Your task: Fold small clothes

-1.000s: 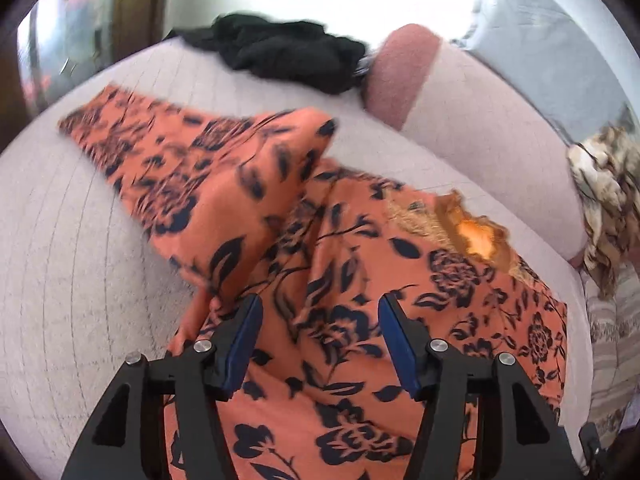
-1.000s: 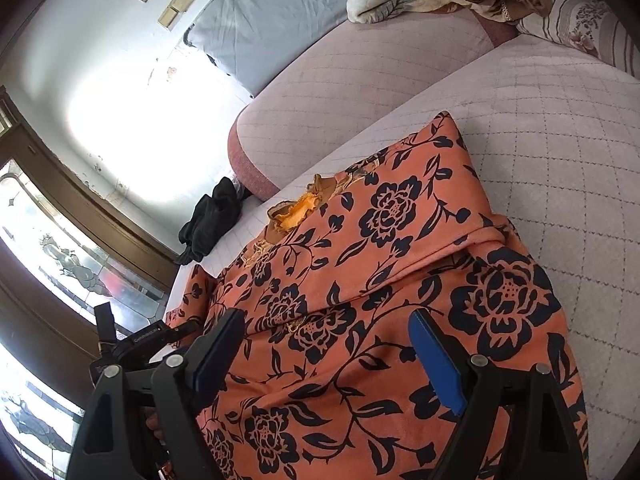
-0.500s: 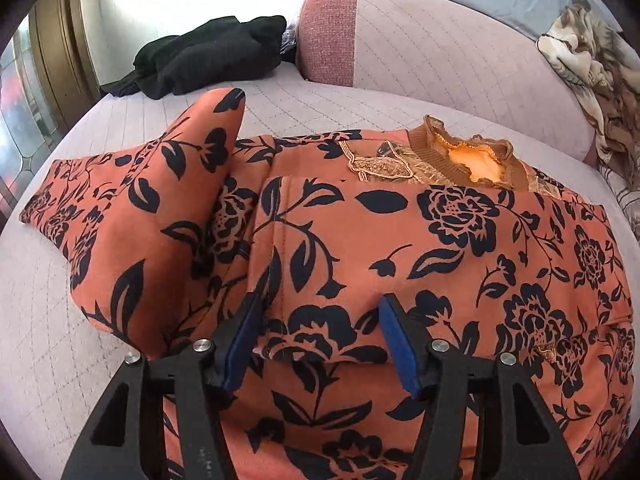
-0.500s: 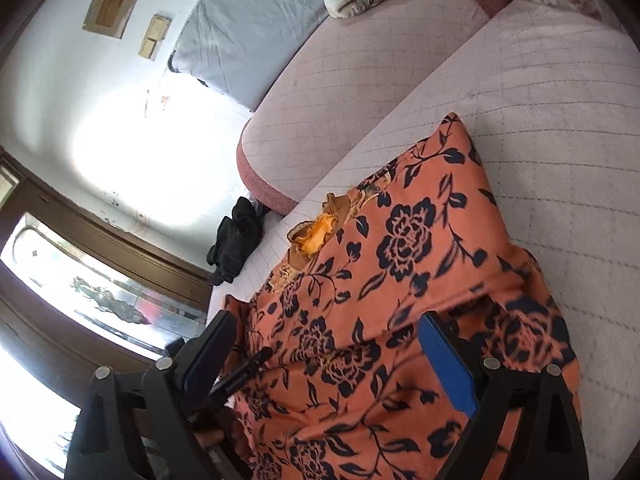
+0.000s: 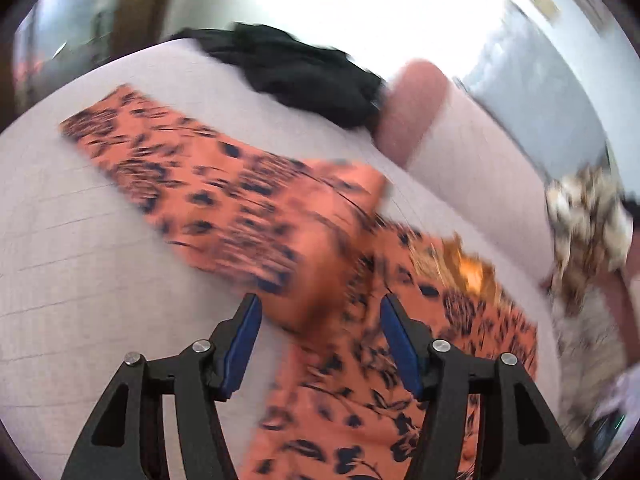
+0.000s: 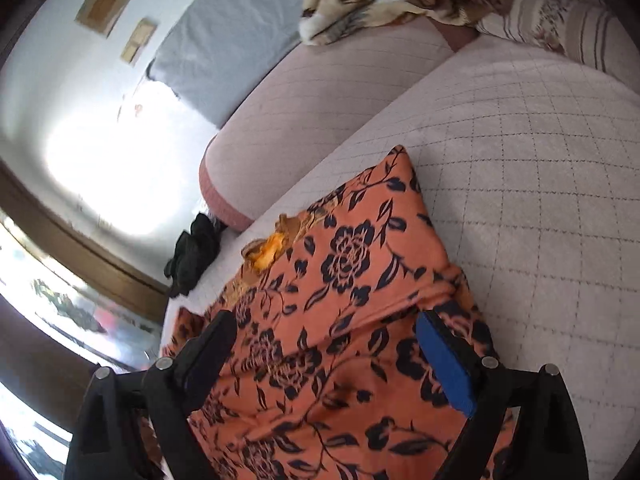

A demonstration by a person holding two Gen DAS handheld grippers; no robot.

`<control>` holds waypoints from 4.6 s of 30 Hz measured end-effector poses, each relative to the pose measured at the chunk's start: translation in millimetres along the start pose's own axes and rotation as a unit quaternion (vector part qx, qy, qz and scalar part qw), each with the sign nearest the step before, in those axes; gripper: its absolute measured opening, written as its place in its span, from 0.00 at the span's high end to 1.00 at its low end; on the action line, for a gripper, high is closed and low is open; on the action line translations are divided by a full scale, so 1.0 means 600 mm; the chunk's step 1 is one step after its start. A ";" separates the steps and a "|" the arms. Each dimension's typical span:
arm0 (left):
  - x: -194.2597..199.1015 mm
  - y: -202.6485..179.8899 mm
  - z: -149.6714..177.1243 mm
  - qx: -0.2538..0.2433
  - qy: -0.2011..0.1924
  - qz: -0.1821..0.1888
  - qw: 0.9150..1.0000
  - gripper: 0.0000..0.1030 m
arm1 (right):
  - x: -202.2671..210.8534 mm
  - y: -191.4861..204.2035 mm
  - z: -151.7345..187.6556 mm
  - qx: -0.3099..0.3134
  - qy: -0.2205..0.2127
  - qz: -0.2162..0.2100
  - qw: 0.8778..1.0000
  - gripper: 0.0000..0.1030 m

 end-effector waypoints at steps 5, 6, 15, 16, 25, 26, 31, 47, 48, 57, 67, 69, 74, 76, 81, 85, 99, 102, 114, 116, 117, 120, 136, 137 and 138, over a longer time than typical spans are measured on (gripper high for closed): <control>-0.008 0.164 -0.091 0.165 -0.024 -0.018 0.986 0.31 | 0.015 0.010 0.077 0.049 0.024 0.007 0.998 0.10; -0.018 0.189 -0.106 0.183 -0.025 -0.023 0.982 0.31 | 0.013 0.013 0.080 0.059 0.026 0.005 0.998 0.10; -0.099 0.355 -0.229 0.222 -0.055 -0.083 0.970 0.32 | -0.006 0.015 0.079 0.095 0.020 0.012 0.995 0.10; -0.107 0.366 -0.238 0.219 -0.055 -0.089 0.970 0.32 | -0.009 0.016 0.080 0.098 0.021 0.012 0.995 0.10; -0.143 0.400 -0.266 0.178 -0.066 -0.152 0.970 0.57 | -0.038 0.024 0.096 0.109 0.037 0.003 0.993 0.10; -0.146 0.405 -0.265 0.159 -0.060 -0.179 0.969 0.73 | -0.039 0.023 0.096 0.106 0.037 0.002 0.994 0.10; -0.141 0.376 -0.280 0.095 -0.064 -0.214 0.970 0.95 | -0.033 0.019 0.089 0.104 0.028 0.005 0.994 0.10; 0.108 -0.457 -0.185 -0.161 -0.156 0.174 0.959 0.95 | 0.032 0.014 0.038 0.044 -0.026 -0.032 0.998 0.10; 0.100 -0.497 -0.145 -0.171 -0.136 0.193 0.957 0.95 | 0.036 0.010 0.034 0.040 -0.029 -0.032 0.998 0.10; -0.026 -0.509 0.167 -0.277 0.069 0.162 0.945 0.45 | 0.050 -0.014 0.011 -0.006 -0.039 -0.040 0.998 0.10; -0.015 -0.159 0.042 -0.230 -0.027 -0.022 0.973 0.33 | 0.033 -0.006 0.013 -0.034 -0.023 -0.043 0.998 0.10; -0.023 -0.110 0.042 -0.211 -0.029 -0.042 0.976 0.33 | 0.016 -0.008 0.007 -0.083 -0.011 -0.056 0.995 0.10; -0.043 -0.064 0.062 -0.171 -0.024 -0.032 0.984 0.33 | -0.083 -0.016 -0.017 -0.182 0.024 -0.039 0.982 0.10; -0.048 -0.053 0.068 -0.169 -0.027 -0.029 0.985 0.33 | -0.125 -0.031 -0.015 -0.201 0.036 -0.010 0.979 0.10; -0.061 -0.036 0.077 -0.152 -0.008 -0.029 0.988 0.33 | -0.176 -0.058 -0.021 -0.197 0.029 0.045 0.979 0.11; -0.063 -0.034 0.077 -0.143 -0.004 -0.026 0.989 0.33 | -0.187 -0.053 -0.030 -0.180 0.013 0.076 0.981 0.25; -0.061 -0.026 0.071 -0.126 -0.013 -0.034 0.991 0.33 | -0.124 -0.024 -0.014 -0.078 -0.014 0.127 0.989 0.91; -0.057 -0.030 0.071 -0.133 -0.016 -0.031 0.990 0.33 | -0.145 -0.061 0.026 -0.149 0.045 0.109 0.982 0.88; -0.058 -0.042 0.062 -0.130 -0.021 -0.018 0.991 0.33 | -0.188 -0.045 -0.017 -0.174 0.015 0.105 0.979 0.26; -0.060 -0.042 0.063 -0.131 -0.019 -0.019 0.991 0.33 | -0.198 -0.050 -0.020 -0.168 0.016 0.122 0.978 0.35; -0.061 -0.043 0.063 -0.131 -0.018 -0.018 0.991 0.33 | -0.202 -0.055 -0.023 -0.164 0.017 0.129 0.978 0.43; -0.061 -0.046 0.063 -0.135 -0.021 -0.016 0.990 0.33 | -0.211 -0.063 -0.029 -0.147 0.027 0.147 0.978 0.92; -0.062 -0.046 0.060 -0.134 -0.027 -0.020 0.990 0.33 | -0.131 -0.061 0.000 -0.035 0.025 0.195 0.980 0.73; -0.062 -0.047 0.059 -0.131 -0.026 -0.018 0.991 0.33 | -0.120 -0.054 -0.009 -0.026 0.016 0.198 0.980 0.71; -0.060 -0.049 0.059 -0.130 -0.026 -0.015 0.991 0.33 | -0.108 -0.044 -0.021 -0.017 0.001 0.199 0.980 0.71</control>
Point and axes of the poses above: each gripper's, at about its wrist camera, not at the fingertips, and x roughly against the way its jaws point, y to its left, z to its underside, the point moved 9 cm from there along -x, roughly the way its jaws point, and after that the axes turned 12 degrees about -y, right-handed, at the moved point
